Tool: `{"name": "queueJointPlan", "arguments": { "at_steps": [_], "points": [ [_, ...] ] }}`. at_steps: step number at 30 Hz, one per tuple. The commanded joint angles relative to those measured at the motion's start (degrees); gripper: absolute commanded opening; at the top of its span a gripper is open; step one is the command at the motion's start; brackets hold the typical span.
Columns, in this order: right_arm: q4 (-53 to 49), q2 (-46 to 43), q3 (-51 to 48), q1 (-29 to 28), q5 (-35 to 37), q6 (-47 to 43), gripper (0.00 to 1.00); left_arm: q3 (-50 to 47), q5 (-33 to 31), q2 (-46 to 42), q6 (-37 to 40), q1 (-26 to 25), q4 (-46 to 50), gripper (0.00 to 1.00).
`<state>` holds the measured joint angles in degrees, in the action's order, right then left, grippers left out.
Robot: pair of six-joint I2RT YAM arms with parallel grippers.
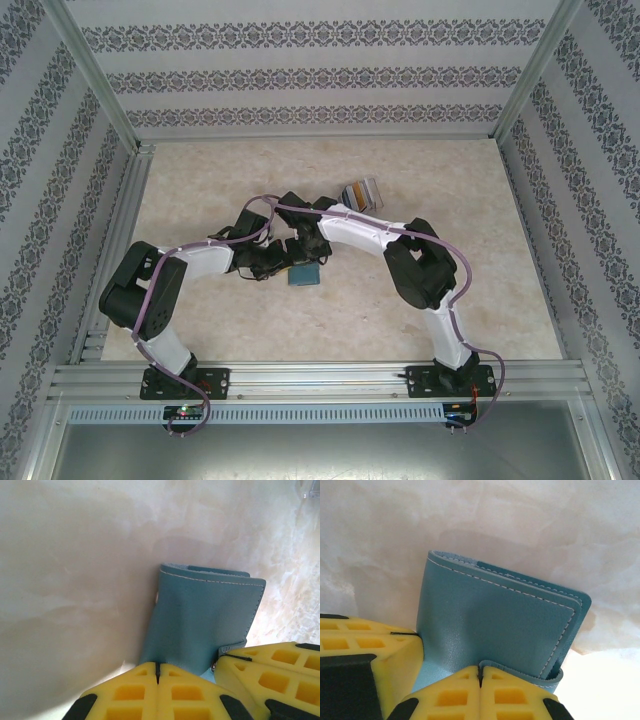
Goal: Put the credit cards into the card holder
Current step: Close the button on the card holder.
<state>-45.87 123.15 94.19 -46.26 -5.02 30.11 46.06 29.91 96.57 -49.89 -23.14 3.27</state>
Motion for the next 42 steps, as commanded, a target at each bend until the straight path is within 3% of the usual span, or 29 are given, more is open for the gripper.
{"name": "queueJointPlan", "arguments": {
  "at_steps": [1, 14, 33, 38, 42],
  "points": [
    [1.48, 11.1, -7.02, -2.78, -2.24, 1.2, 0.0, -2.15, -0.4, 1.78, -0.56, -0.91, -2.06, 0.03],
    [2.23, 11.09, -13.79, -0.68, 1.93, 1.12, 0.0, -2.38, -0.22, 1.77, -0.16, -0.94, -2.35, 0.03],
    [-6.44, 19.34, -5.88, -6.41, 10.19, 2.04, 0.0, -1.51, 2.69, 4.03, 1.41, -0.84, -3.24, 0.03],
    [-6.71, 19.76, -5.32, -6.95, 9.61, 3.36, 0.0, -1.77, 3.48, 3.58, 2.25, -0.72, -3.28, 0.03],
    [-2.57, 14.87, -8.3, -5.89, 6.53, 4.29, 0.0, -1.13, 4.14, 3.36, 3.24, -0.51, -2.05, 0.03]
  ]
}}
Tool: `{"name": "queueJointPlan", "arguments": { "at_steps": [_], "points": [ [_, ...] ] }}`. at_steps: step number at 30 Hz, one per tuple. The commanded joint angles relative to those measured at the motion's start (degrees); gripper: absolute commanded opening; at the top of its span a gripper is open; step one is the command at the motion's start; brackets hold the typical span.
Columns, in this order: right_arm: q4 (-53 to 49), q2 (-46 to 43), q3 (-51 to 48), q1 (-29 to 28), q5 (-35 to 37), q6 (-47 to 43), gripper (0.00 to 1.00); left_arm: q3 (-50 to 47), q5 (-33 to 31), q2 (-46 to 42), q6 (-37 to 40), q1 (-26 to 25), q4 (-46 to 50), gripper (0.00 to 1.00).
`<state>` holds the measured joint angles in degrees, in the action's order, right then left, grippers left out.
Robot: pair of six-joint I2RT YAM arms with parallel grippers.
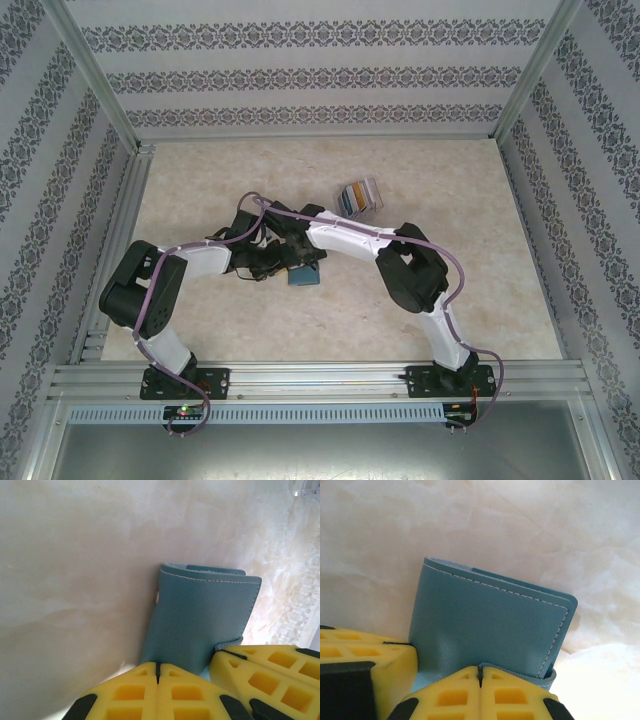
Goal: Put the credit cards into the card holder
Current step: Close the button on the card holder.
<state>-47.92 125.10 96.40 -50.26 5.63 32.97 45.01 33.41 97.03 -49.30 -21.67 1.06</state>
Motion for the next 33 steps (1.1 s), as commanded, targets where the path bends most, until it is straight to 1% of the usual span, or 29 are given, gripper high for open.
{"name": "queueJointPlan", "arguments": {
  "at_steps": [1, 7, 8, 10, 13, 16, 21, 29, 30, 31, 33],
  "points": [
    [0.34, 11.54, -11.19, -1.71, -4.31, 1.65, 0.0, 0.35, 0.69, 2.92, 3.01, -2.01, 0.74, 0.03],
    [2.96, 3.46, -11.67, -0.36, -4.92, 0.47, 0.01, 1.45, -0.16, 2.2, 3.53, -1.66, 2.42, 0.03],
    [2.65, 2.63, -11.06, -0.17, -4.9, -0.06, 0.02, 1.32, -0.23, 2.0, 3.43, -1.47, 2.46, 0.03],
    [2.2, 0.38, -9.74, 0.57, -4.9, -1.2, 0.1, 1.19, -0.36, 1.7, 3.11, -1.13, 2.52, 0.03],
    [2.22, -3.05, -8.41, 1.75, -4.99, -2.58, 0.17, 1.35, -1.12, 0.91, 3.21, -0.88, 3.6, 0.03],
    [1.31, -5.82, -6.84, 2.82, -4.74, -3.93, 0.19, 1.49, -1.68, 0.36, 3.28, -0.6, 4.3, 0.03],
    [0.82, -8.72, -5.06, 4.3, -5.82, -5.56, 0.2, 1.99, -1.82, 1.08, 3.07, -0.51, 4.39, 0.03],
    [1.95, -10.44, -4.88, 4.21, -9.98, -5.74, 0.23, 3.03, -1.86, 1.91, 3.37, -0.5, 5.04, 0.03],
    [1.83, -10.73, -4.91, 4.21, -9.81, -5.75, 0.22, 3.06, -1.86, 1.93, 3.4, -0.46, 5.16, 0.03],
    [1.57, -10.9, -4.84, 4.21, -9.63, -5.72, 0.19, 3.11, -1.85, 1.93, 3.38, -0.46, 5.18, 0.03],
    [0.45, -11.27, -4.35, 4.12, -8.75, -5.98, 0.1, 3.15, -1.88, 2.02, 3.43, -0.47, 5.27, 0.03]
  ]
}}
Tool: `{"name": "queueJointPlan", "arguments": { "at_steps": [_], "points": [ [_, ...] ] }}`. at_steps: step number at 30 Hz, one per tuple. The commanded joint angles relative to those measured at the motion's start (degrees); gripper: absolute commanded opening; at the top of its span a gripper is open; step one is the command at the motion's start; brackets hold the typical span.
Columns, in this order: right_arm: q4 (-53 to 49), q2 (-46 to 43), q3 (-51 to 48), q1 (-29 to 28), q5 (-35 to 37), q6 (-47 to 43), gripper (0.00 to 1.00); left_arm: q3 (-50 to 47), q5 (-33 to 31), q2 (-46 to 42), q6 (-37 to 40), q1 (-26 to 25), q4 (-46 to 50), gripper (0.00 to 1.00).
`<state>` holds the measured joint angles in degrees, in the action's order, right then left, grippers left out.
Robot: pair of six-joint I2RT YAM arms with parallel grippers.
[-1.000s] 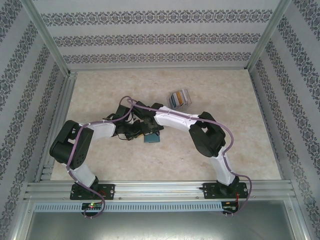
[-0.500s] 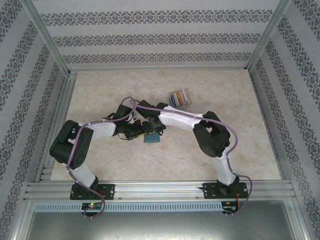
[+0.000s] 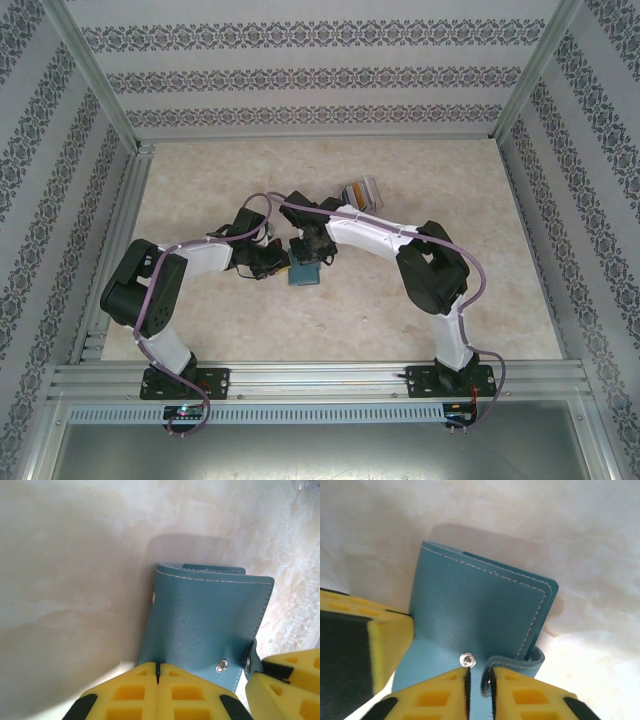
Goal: Put the credit cards into the card holder
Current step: Close the button on the card holder.
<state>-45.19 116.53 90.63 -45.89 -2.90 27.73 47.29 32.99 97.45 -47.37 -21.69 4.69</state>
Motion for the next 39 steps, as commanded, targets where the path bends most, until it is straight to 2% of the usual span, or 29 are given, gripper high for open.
{"name": "queueJointPlan", "arguments": {
  "at_steps": [1, 6, 10, 12, 14, 18, 33, 39],
  "points": [
    [-2.93, -2.82, 1.76, -0.25, 0.38, -0.98, 0.06, 0.93, -1.5, 1.69, 1.42, -0.44, 1.55, 0.03],
    [-4.12, -2.61, 2.28, 0.01, 0.42, -1.25, 0.02, 0.92, -1.34, 1.78, 1.25, -0.42, 1.19, 0.03],
    [-5.53, -1.36, 2.54, 0.01, 2.02, -1.78, 0.12, 0.88, -1.26, 1.76, 1.3, -0.46, 1.16, 0.03],
    [-5.7, -0.96, 2.38, 0.01, 2.04, -1.77, 0.13, 0.93, -1.22, 1.78, 1.39, -0.5, 1.31, 0.03],
    [-5.31, -0.83, 2.01, -0.08, 1.84, -1.61, 0.11, 0.89, -1.25, 1.78, 1.46, -0.46, 1.32, 0.03],
    [-4.85, -0.71, 2.05, -0.26, 1.16, -1.41, 0.0, 0.67, -1.26, 1.82, 1.17, -0.49, 0.95, 0.03],
    [-1.47, 4.58, 5.61, -1.21, -1.52, -0.65, 0.0, -0.22, -0.73, 1.96, 0.79, -0.46, -0.21, 0.03],
    [-2.21, 1.95, 4.09, -0.96, -0.66, -1.01, 0.0, -0.17, -0.65, 2.2, 0.94, -0.45, -0.14, 0.03]
  ]
}}
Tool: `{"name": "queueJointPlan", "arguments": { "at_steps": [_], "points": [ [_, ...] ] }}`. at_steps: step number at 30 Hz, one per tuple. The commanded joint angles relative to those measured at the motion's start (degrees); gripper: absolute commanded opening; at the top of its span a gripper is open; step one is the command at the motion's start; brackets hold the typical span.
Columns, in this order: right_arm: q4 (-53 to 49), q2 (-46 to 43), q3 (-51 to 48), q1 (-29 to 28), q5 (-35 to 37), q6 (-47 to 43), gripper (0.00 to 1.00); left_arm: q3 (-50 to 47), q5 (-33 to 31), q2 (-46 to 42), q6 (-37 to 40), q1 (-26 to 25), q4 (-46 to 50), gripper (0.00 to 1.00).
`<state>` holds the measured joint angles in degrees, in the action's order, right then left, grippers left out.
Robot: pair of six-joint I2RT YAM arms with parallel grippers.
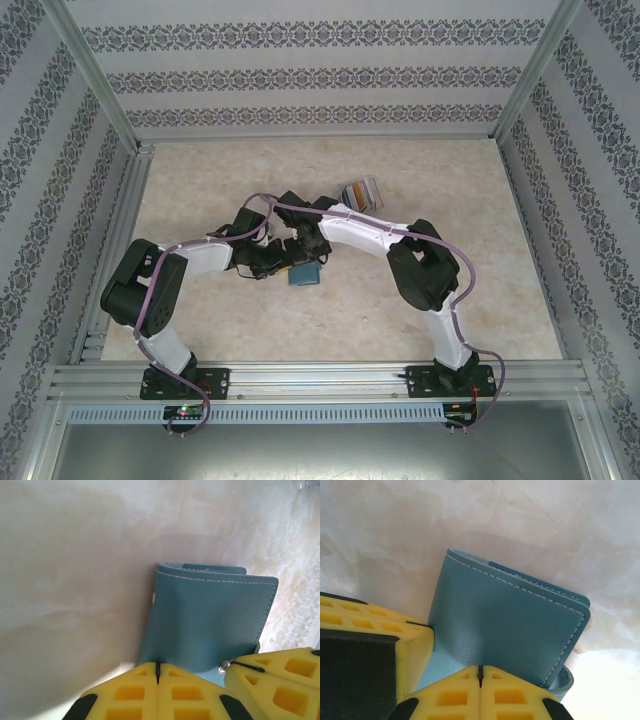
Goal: Put the credit cards into the card holder
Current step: Close the button on the card holder.
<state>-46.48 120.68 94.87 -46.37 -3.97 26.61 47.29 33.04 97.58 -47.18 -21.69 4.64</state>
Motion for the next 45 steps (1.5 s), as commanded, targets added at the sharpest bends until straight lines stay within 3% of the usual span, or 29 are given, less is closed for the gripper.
{"name": "queueJointPlan", "arguments": {
  "at_steps": [1, 7, 14, 28, 35, 45],
  "points": [
    [-0.9, -3.37, -0.37, -0.48, 0.16, 0.12, 0.0, -0.11, -0.69, 2.09, 0.77, -0.48, -0.08, 0.03],
    [-5.13, -7.05, 1.81, -0.65, 4.08, -0.82, 0.13, 0.18, -0.34, 2.53, 0.57, -0.46, -0.47, 0.03],
    [-9.98, -4.26, 2.86, -0.85, 5.8, -1.55, 0.28, 0.35, -0.56, 2.35, 0.64, -0.48, -0.27, 0.03],
    [-12.9, 2.85, 7.74, -2.08, 7.5, -1.85, 0.28, -0.42, -0.34, 2.62, 0.38, -0.47, -1.15, 0.03],
    [-14.54, 4.07, 9.11, -2.06, 9.6, -1.86, 0.2, -0.51, -0.18, 2.92, 0.31, -0.46, -1.59, 0.03],
    [-15.65, 4.85, 10.14, -2.17, 10.1, -1.87, 0.19, -0.66, 0.01, 3.32, 0.24, -0.48, -2.07, 0.03]
  ]
}}
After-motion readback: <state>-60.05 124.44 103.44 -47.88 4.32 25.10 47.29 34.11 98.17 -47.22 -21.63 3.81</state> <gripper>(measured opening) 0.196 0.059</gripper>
